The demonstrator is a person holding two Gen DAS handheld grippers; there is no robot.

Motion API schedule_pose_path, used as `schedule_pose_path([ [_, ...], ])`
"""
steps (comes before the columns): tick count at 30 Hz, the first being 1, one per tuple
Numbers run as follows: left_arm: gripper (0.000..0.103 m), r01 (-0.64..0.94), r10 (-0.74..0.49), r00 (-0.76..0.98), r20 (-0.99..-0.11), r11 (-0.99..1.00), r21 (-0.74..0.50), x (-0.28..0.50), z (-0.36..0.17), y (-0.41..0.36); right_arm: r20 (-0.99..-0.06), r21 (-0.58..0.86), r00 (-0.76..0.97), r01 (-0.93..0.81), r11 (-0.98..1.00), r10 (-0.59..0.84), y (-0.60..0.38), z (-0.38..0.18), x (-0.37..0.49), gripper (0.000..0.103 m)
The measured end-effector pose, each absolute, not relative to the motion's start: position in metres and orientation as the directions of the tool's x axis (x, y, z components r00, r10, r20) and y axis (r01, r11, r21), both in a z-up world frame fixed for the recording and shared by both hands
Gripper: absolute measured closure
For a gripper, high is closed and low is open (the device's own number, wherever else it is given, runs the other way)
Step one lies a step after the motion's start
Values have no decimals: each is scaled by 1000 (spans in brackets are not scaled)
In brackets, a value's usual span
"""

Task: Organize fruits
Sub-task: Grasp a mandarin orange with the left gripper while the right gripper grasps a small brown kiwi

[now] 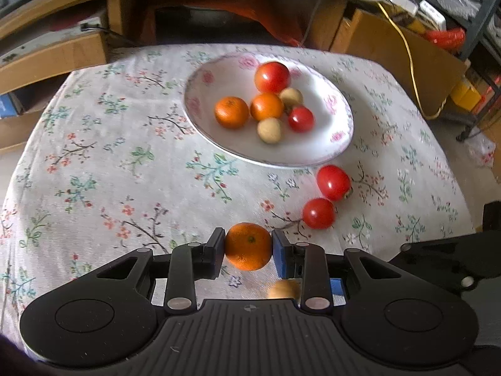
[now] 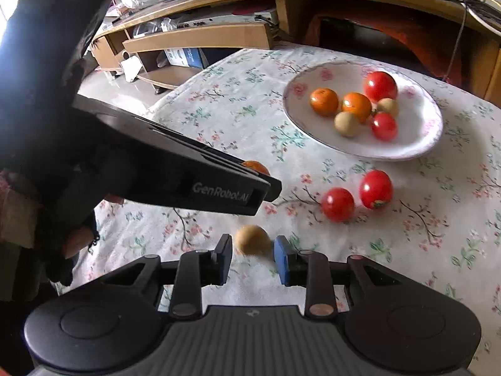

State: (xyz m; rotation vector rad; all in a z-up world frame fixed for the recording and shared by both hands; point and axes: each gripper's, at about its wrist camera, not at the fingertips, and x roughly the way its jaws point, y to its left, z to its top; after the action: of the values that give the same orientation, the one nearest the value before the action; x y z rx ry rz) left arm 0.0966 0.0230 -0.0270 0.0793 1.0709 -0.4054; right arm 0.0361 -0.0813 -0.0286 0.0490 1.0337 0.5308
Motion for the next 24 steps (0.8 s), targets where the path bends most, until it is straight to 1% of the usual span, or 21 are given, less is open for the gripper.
schedule_pose_path([
  [8,64,358,-283,405,-869,924,-134,96,-29,29,-820,254,390,-407,878,418,-69,-40,42,72],
  [11,64,345,-274,405,-873,929,-132,96,-31,34,-808,255,410,-405,878,424,-69,-42,45,72],
  [15,64,332,-259,399,-879,935,-125,95,-34,39,-816,243,402,-412,878,415,-69,-41,46,75],
  [18,64,325,-251,398,-882,938,-120,94,-34,40,-827,219,394,-432,875,401,-70,-39,41,75],
  [24,63,332,-240,396,-886,937,-106,89,-34,35,-832,214,395,-420,882,390,-76,-38,39,75],
])
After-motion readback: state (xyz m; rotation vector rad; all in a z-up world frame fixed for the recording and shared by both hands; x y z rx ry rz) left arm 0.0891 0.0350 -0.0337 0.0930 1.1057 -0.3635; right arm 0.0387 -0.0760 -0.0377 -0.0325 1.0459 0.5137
